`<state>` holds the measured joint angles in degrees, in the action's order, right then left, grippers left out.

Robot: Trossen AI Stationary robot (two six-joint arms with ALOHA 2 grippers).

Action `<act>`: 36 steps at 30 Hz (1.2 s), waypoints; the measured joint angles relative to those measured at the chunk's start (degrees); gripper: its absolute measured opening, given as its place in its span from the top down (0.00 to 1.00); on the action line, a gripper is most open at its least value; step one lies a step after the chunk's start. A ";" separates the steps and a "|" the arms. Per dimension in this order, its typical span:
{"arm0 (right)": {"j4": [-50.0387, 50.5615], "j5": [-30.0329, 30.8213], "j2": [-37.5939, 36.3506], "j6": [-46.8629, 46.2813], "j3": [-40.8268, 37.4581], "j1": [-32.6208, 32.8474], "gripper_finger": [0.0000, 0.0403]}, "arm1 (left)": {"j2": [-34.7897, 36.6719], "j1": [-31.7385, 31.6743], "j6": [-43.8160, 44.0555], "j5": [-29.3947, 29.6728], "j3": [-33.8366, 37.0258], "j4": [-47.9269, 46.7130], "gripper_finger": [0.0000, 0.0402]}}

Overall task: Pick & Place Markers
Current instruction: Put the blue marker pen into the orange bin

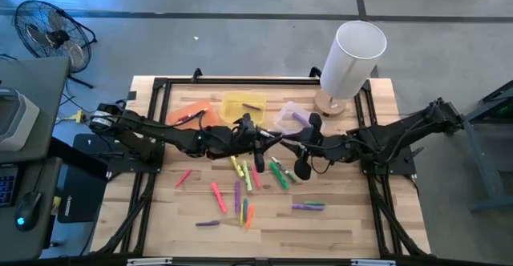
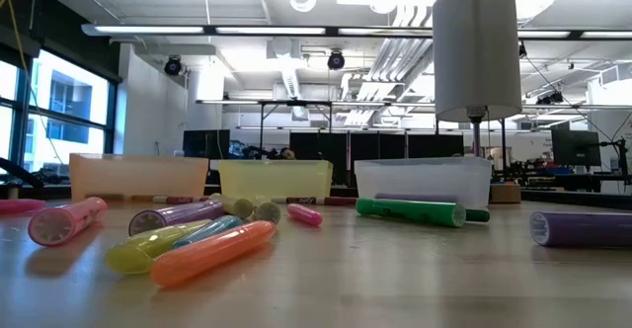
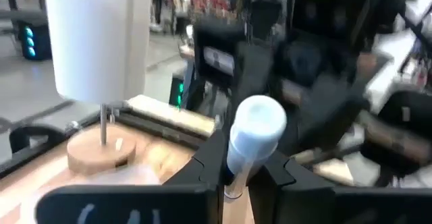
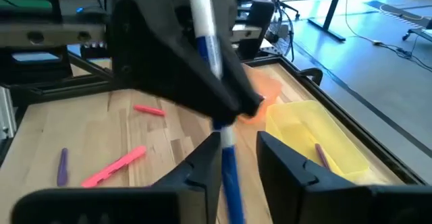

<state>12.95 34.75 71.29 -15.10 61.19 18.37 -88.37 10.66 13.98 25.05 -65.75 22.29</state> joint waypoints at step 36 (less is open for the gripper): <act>8.84 5.68 -0.03 -34.56 -11.43 -1.85 0.70 | 14.83 -44.06 -9.69 -18.74 10.82 -82.39 0.92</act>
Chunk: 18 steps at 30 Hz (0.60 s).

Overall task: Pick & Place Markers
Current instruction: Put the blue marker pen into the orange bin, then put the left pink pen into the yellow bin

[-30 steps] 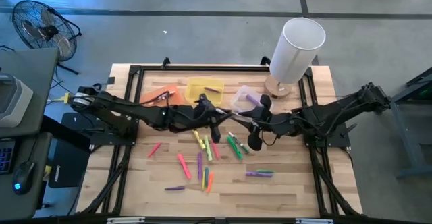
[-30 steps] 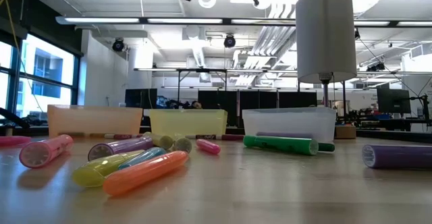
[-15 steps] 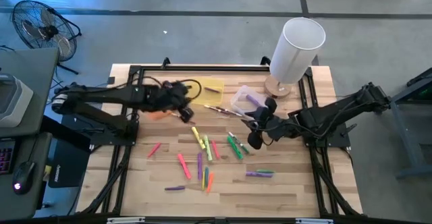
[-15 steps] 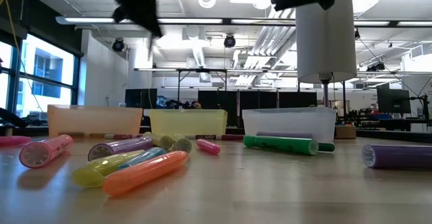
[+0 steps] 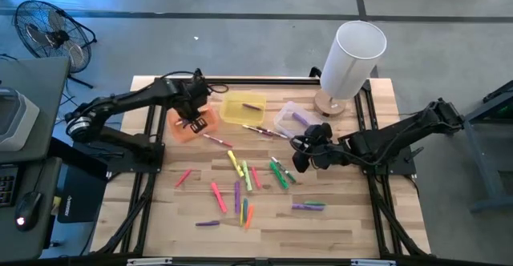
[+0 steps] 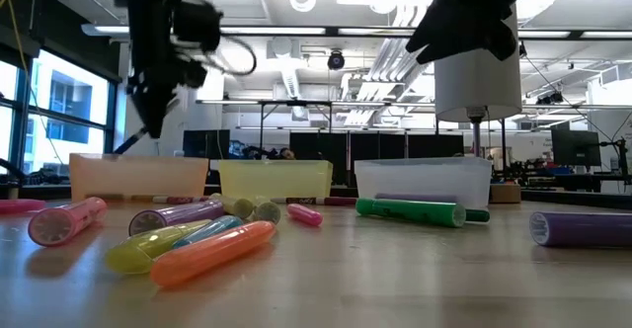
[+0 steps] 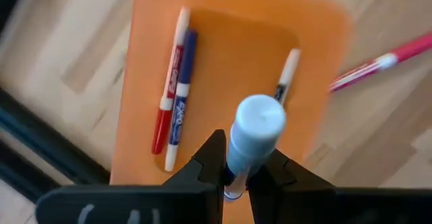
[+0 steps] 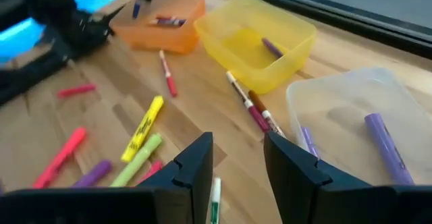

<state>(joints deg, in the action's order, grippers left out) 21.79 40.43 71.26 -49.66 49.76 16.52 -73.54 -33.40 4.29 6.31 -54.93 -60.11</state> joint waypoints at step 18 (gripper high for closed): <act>-3.63 3.84 0.00 0.05 0.00 -3.38 0.70 | -4.74 -6.72 -7.21 -0.89 -0.29 0.23 0.71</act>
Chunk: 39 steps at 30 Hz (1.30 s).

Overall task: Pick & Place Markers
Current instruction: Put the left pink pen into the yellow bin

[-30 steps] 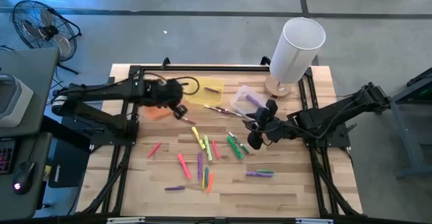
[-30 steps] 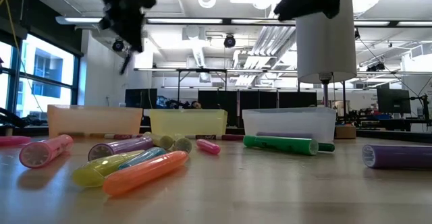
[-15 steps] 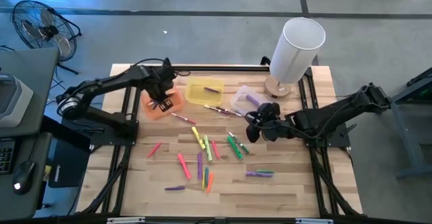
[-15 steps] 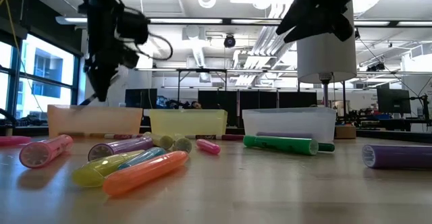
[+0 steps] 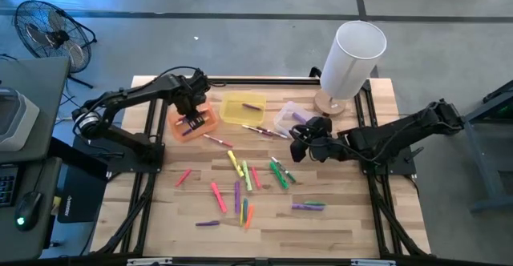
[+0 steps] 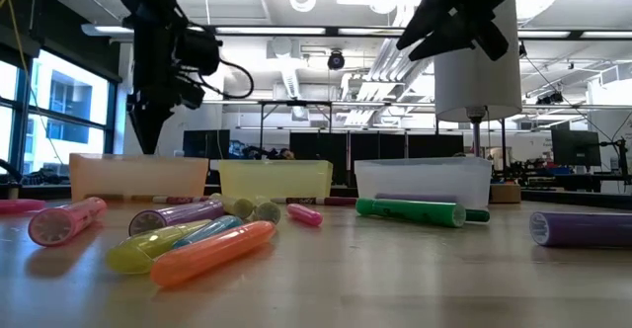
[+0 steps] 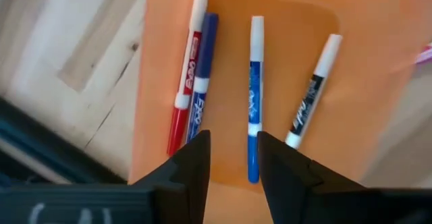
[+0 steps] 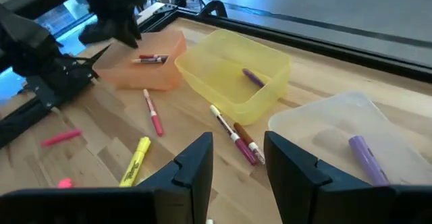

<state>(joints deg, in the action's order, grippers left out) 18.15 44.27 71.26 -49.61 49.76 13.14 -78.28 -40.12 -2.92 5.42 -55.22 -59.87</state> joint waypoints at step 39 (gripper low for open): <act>23.98 -22.32 -0.22 6.39 0.00 3.46 1.00 | 6.44 60.16 75.31 -3.67 6.51 -5.28 0.70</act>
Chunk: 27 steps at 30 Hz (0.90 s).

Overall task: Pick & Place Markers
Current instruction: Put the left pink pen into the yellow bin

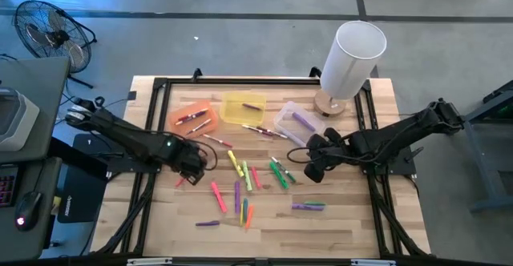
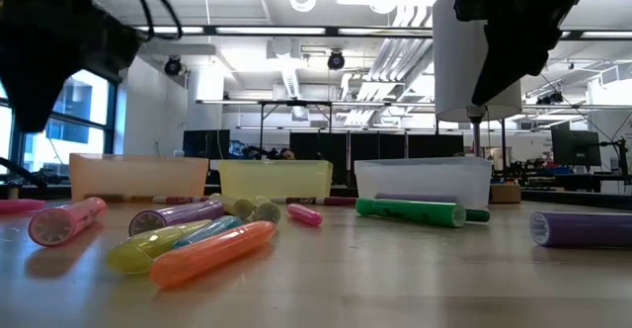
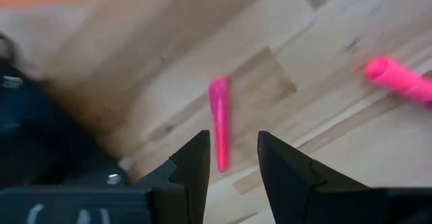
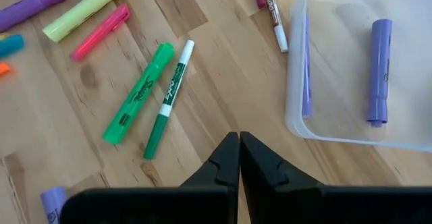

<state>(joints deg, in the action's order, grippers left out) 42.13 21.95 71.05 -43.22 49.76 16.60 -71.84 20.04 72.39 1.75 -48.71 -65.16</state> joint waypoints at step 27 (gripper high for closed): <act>-5.34 0.68 0.00 -1.73 0.02 -0.02 0.99 | 0.16 1.37 2.20 -6.88 20.06 21.41 0.76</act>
<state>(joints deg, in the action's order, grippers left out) 36.79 22.63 71.05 -44.95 49.78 16.58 -71.68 21.41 74.59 -5.13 -28.64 -43.75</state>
